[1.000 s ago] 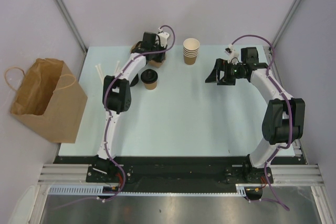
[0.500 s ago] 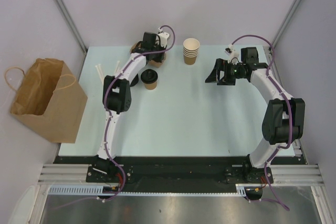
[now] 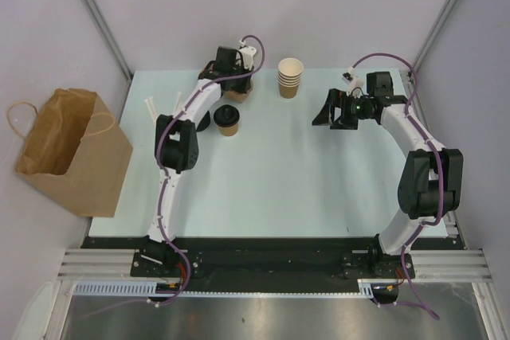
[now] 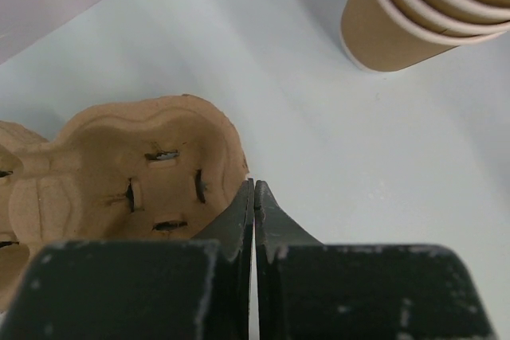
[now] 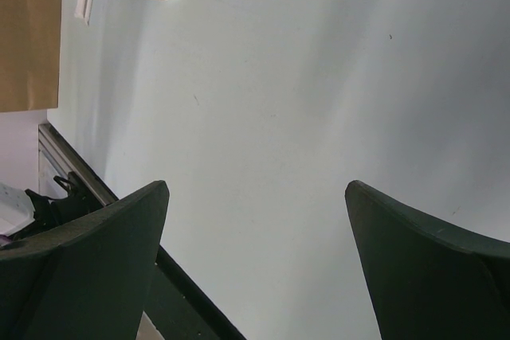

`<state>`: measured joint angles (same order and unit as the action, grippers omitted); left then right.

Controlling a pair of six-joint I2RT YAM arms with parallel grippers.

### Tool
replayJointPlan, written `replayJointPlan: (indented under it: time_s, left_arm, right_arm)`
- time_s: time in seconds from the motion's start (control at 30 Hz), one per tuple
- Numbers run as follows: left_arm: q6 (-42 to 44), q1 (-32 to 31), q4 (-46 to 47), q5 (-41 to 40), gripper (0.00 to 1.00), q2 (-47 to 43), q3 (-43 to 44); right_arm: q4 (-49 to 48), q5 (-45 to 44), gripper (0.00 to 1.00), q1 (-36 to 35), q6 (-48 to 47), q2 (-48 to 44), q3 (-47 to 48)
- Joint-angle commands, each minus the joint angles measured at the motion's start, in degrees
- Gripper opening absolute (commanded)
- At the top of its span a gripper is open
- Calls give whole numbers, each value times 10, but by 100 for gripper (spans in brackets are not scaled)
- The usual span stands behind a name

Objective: Pack the takeout coffee

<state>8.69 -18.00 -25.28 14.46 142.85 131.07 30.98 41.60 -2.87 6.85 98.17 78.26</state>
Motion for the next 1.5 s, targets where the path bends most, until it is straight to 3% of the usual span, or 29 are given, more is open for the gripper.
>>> replayJointPlan:
  time_s: [0.0,0.27,0.33,0.37,0.43,0.67,0.83,1.03,1.2,1.47]
  left_arm:
    - [-30,-11,7,32,0,-80,21]
    - [-31,-15,-7,13,2,-87,29]
    - [-28,-15,-15,-4,20,-83,30]
    - [-27,-15,-18,-18,34,-79,30]
    - [-24,-15,-21,-27,38,-74,29]
    - [-31,-7,-16,-57,36,-46,29]
    - [-17,20,-48,-25,30,-43,28]
    - [125,45,-117,80,36,-83,7]
    - [256,57,-126,93,38,-105,-31]
    - [355,81,-132,148,30,-86,-20]
  right_arm:
    - [-24,15,98,2,5,4,24]
    - [-27,16,98,1,6,3,24]
    - [-27,15,99,1,7,2,25]
    - [-26,15,98,1,7,2,24]
    - [-26,15,98,1,6,2,24]
    - [-27,14,99,-2,4,3,24]
    - [-15,11,99,0,-3,0,23]
    - [-15,13,99,1,-5,0,23]
    - [-14,14,99,1,-5,2,23]
    - [-17,13,99,-5,-4,3,23]
